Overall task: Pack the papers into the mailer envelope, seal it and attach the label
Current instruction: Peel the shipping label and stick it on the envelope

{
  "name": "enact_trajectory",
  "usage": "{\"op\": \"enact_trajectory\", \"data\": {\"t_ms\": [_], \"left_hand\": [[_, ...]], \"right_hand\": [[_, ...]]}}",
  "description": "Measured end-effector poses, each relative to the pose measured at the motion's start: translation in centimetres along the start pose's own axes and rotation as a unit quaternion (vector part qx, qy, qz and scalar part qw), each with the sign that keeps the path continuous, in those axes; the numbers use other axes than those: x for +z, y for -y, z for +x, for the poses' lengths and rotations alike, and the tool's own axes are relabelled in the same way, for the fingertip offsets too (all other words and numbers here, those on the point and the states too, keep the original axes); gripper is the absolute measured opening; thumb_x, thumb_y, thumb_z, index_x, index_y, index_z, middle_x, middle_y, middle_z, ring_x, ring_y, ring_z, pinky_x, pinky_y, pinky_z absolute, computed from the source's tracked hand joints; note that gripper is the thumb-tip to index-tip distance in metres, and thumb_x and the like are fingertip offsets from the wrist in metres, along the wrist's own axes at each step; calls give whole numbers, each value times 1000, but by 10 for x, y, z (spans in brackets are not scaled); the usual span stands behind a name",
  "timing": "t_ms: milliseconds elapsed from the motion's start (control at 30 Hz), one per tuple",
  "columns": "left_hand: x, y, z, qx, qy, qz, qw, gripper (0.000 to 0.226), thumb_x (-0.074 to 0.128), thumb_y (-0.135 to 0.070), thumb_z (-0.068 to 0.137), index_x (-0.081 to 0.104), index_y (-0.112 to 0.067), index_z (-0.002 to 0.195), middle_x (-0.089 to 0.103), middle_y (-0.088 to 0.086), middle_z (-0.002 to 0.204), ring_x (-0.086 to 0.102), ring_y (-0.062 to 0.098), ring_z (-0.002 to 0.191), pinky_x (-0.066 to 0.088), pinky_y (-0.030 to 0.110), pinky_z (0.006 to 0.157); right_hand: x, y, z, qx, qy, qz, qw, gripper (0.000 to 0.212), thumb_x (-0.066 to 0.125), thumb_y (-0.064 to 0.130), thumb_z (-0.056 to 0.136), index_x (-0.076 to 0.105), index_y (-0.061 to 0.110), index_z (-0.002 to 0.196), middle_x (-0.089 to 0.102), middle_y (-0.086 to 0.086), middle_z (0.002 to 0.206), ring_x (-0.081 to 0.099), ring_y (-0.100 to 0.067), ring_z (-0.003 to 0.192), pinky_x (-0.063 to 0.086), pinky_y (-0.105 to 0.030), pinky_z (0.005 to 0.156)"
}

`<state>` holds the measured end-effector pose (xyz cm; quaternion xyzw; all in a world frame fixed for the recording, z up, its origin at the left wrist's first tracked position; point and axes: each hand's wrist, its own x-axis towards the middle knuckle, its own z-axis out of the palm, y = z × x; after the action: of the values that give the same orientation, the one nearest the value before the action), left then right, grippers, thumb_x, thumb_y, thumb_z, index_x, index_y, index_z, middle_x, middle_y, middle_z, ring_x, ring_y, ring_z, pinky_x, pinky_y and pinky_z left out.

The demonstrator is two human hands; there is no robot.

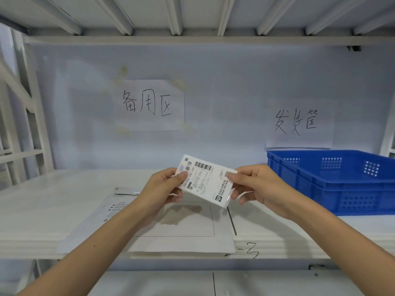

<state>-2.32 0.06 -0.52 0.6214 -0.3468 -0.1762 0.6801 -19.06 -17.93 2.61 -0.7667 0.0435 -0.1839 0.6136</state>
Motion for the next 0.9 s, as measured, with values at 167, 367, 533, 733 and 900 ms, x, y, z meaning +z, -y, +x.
{"op": "enact_trajectory", "data": {"t_ms": [167, 367, 533, 733, 900], "left_hand": [[-1, 5, -5, 54, -119, 153, 980, 30, 68, -24, 90, 51, -24, 115, 64, -4, 109, 61, 13, 89, 47, 24, 73], [18, -11, -35, 241, -77, 221, 942, 19, 70, -37, 79, 56, -26, 87, 62, -6, 87, 56, 11, 79, 47, 24, 71], [27, -11, -45, 215, -22, 173, 961, 23, 76, -39, 75, 62, -27, 90, 65, -9, 95, 64, 11, 92, 53, 24, 82], [28, -11, -46, 220, -31, 141, 965, 8, 73, -15, 85, 67, -15, 90, 69, 0, 94, 67, 9, 86, 51, 17, 74], [31, -10, -45, 210, -31, 109, 971, 6, 71, -15, 87, 66, -13, 90, 71, -4, 90, 69, 6, 84, 50, 15, 70]], "right_hand": [[15, -2, 1, -9, 21, 13, 1000, 21, 61, 13, 94, 73, -4, 98, 76, -17, 95, 69, -17, 70, 54, -22, 55], [43, -7, 8, -53, -16, 9, 998, 20, 64, 12, 92, 72, -6, 91, 71, -15, 80, 68, -16, 65, 56, -23, 56], [55, -9, 8, -74, -4, 41, 996, 22, 63, 17, 92, 72, -3, 94, 74, -9, 79, 69, -17, 73, 57, -25, 61], [57, -14, 8, -76, -3, 67, 995, 24, 62, 18, 92, 71, -4, 95, 74, -7, 81, 68, -20, 75, 56, -25, 60], [54, -15, 8, -80, -1, 84, 993, 32, 66, 25, 84, 71, -5, 95, 72, -14, 87, 67, -21, 77, 56, -25, 62]]}}
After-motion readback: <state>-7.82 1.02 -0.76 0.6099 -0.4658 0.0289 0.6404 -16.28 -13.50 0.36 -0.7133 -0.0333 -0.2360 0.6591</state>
